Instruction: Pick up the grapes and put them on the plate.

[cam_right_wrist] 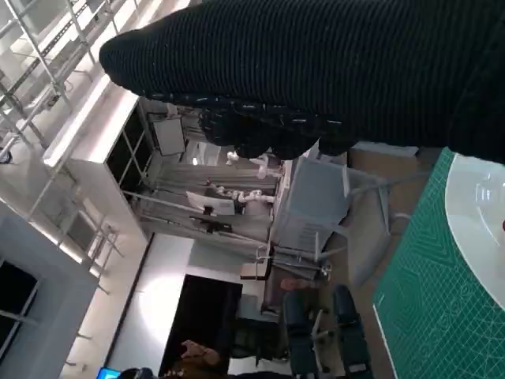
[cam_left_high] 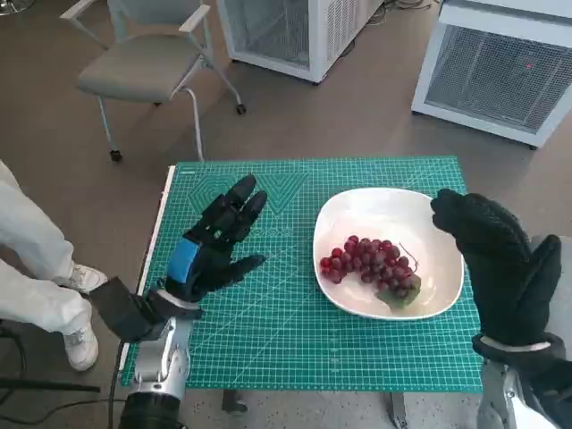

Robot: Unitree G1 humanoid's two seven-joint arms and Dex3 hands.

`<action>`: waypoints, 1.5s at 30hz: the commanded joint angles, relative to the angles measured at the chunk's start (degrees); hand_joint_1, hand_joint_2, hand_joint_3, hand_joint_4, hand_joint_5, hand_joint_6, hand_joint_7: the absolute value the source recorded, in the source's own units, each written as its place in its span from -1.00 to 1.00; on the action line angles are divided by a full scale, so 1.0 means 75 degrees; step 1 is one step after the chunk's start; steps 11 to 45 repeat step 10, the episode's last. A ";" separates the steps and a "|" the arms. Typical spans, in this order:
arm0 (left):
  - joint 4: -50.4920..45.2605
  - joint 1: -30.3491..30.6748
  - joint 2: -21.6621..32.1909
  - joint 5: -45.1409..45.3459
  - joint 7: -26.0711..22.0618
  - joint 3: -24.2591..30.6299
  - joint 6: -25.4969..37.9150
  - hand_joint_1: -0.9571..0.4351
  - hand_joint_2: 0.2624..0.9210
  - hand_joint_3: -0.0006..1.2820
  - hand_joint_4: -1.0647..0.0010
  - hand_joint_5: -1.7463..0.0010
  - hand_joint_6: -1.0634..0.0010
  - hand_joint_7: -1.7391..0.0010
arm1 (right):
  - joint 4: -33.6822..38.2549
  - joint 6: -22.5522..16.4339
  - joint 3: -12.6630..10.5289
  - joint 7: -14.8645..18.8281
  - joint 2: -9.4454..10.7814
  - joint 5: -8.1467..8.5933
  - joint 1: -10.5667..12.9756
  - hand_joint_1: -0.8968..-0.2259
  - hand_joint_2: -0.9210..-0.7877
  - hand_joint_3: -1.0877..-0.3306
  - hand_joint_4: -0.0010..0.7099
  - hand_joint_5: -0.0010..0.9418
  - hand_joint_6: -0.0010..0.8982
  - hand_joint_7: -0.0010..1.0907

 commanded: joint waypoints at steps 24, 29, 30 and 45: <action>-0.0656 0.0399 0.0031 -0.0125 0.0000 -0.0001 0.0221 -0.30 1.00 -0.89 0.49 0.99 0.30 0.99 | 0.0100 0.0126 0.0005 0.0090 -0.0064 -0.0007 0.0088 0.35 -1.00 0.18 0.22 0.31 -0.58 0.71; -0.0656 0.0399 0.0031 -0.0125 0.0000 -0.0001 0.0221 -0.30 1.00 -0.89 0.49 0.99 0.30 0.99 | 0.0100 0.0126 0.0005 0.0090 -0.0064 -0.0007 0.0088 0.35 -1.00 0.18 0.22 0.31 -0.58 0.71; -0.0656 0.0399 0.0031 -0.0125 0.0000 -0.0001 0.0221 -0.30 1.00 -0.89 0.49 0.99 0.30 0.99 | 0.0100 0.0126 0.0005 0.0090 -0.0064 -0.0007 0.0088 0.35 -1.00 0.18 0.22 0.31 -0.58 0.71; -0.0656 0.0399 0.0031 -0.0125 0.0000 -0.0001 0.0221 -0.30 1.00 -0.89 0.49 0.99 0.30 0.99 | 0.0100 0.0126 0.0005 0.0090 -0.0064 -0.0007 0.0088 0.35 -1.00 0.18 0.22 0.31 -0.58 0.71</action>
